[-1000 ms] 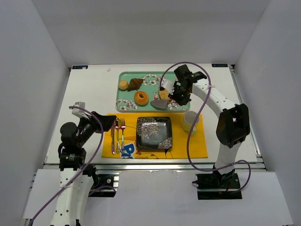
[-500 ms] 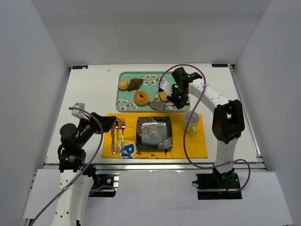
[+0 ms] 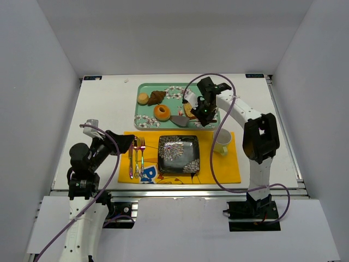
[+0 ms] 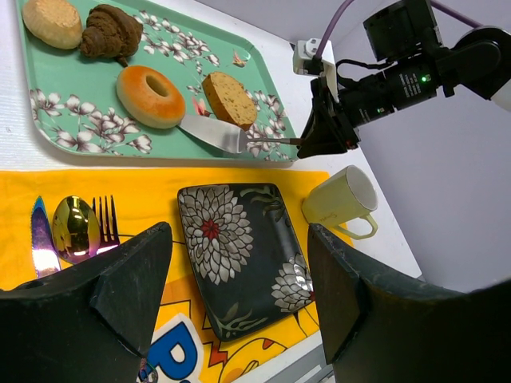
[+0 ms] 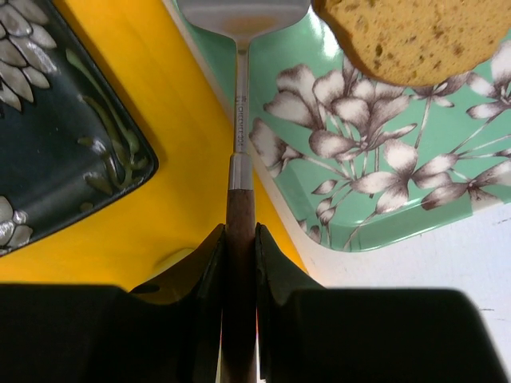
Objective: Place the bread
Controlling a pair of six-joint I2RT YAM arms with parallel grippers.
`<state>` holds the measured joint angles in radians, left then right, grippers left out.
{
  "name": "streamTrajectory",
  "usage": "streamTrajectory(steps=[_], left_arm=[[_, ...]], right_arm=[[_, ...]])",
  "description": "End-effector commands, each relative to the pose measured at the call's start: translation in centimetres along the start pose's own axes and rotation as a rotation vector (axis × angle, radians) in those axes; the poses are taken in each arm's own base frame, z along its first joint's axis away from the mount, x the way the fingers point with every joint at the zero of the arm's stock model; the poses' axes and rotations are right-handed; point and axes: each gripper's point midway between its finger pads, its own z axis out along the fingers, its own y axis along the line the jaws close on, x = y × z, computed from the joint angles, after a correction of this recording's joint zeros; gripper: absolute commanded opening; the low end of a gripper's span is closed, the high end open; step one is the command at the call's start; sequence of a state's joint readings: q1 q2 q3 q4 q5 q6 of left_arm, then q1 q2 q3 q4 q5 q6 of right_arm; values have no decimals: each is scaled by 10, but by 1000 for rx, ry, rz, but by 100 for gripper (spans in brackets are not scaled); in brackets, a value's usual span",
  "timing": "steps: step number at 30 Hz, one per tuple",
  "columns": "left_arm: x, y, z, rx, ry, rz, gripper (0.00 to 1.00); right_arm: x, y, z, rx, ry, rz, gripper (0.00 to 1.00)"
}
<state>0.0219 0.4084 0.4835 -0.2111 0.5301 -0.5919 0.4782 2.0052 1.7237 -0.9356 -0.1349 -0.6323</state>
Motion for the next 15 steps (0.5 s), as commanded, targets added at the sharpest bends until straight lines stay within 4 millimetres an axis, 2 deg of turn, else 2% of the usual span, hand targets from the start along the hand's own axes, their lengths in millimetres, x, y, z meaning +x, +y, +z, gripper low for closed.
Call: streamTrajectory(steps=[1, 7, 15], left_arm=[[-8, -4, -1, -3, -16, 14, 78], [-11, -5, 0, -5, -9, 18, 78], [-13, -4, 4, -7, -1, 12, 78]], right_arm=[[-22, -4, -4, 3, -63, 28, 0], [-41, -7, -3, -19, -112, 35, 0], [-58, -6, 9, -55, -136, -10, 0]])
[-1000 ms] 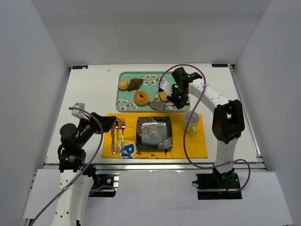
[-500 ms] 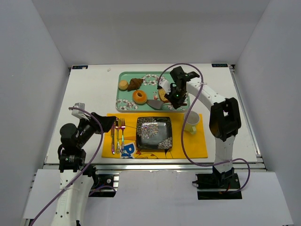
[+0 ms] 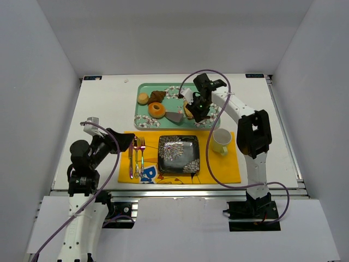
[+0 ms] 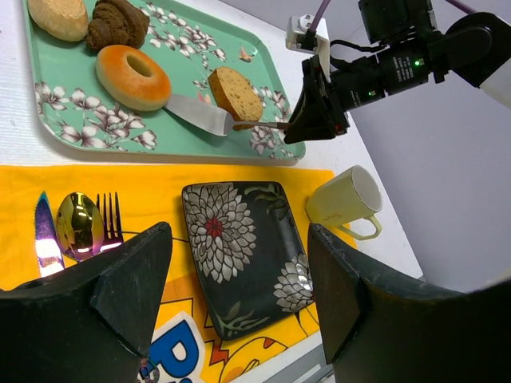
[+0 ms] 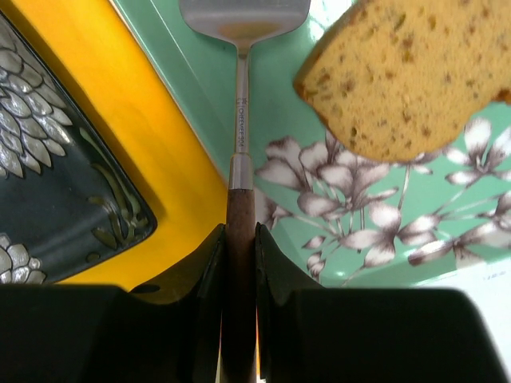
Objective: Place the bread
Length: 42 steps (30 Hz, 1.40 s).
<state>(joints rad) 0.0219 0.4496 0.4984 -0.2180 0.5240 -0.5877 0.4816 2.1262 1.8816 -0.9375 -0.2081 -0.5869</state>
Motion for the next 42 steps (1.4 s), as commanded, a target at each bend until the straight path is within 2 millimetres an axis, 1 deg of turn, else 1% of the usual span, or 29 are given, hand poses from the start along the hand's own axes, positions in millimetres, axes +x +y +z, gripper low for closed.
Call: streamTrajectory(steps=[1, 8, 12, 24, 27, 31, 42], left_arm=[[-14, -10, 0, 14, -23, 25, 78], [-16, -9, 3, 10, -19, 19, 78], [-15, -8, 4, 11, -14, 17, 78], [-14, -7, 4, -1, -5, 11, 78], [-15, -6, 4, -4, -6, 9, 78], [-17, -6, 5, -6, -6, 9, 78], [-20, -7, 8, -3, -5, 4, 78]], right_arm=[[-26, 5, -3, -17, -70, -61, 0], [-40, 5, 8, -8, -102, -123, 0], [-45, 4, 16, -9, -113, -125, 0], [-69, 3, 33, -10, -157, -124, 0], [-71, 3, 40, -18, -157, -121, 0], [-75, 2, 43, -21, -176, -125, 0], [-88, 8, 55, -65, -233, -121, 0]])
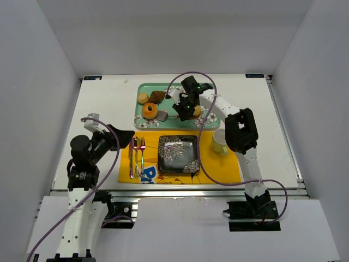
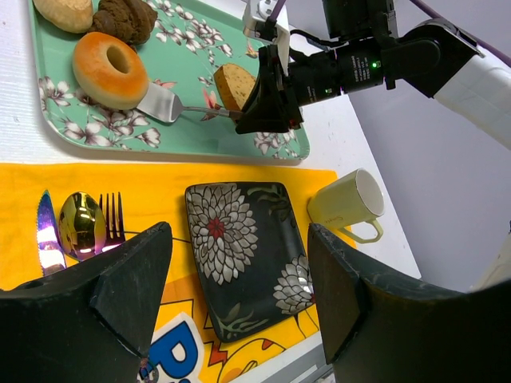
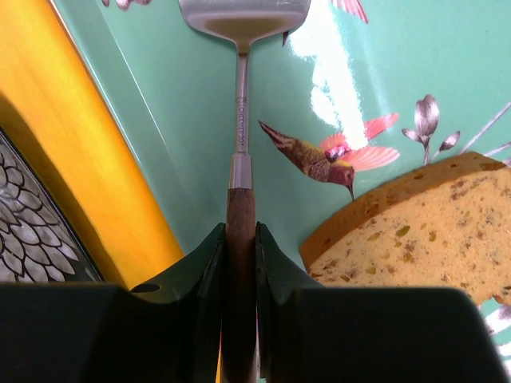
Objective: Place the bread
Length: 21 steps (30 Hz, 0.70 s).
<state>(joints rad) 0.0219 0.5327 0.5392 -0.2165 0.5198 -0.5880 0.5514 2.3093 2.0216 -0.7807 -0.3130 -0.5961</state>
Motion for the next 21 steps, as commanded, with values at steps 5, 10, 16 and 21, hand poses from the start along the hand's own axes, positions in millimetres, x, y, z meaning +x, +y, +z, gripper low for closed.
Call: streamTrajectory(steps=[5, 10, 16, 21], left_arm=[[-16, -13, -3, 23, -36, 22, 78], [-15, -14, -3, 26, -37, 16, 78], [-16, -14, -3, 26, -40, 13, 78], [-17, -14, -3, 24, -43, 6, 78]], right_arm=[[-34, 1, 0, -15, -118, -18, 0], [-37, 3, 4, -29, -129, -20, 0], [-39, 8, 12, -56, -144, -7, 0], [-36, 11, 16, -75, -152, -12, 0]])
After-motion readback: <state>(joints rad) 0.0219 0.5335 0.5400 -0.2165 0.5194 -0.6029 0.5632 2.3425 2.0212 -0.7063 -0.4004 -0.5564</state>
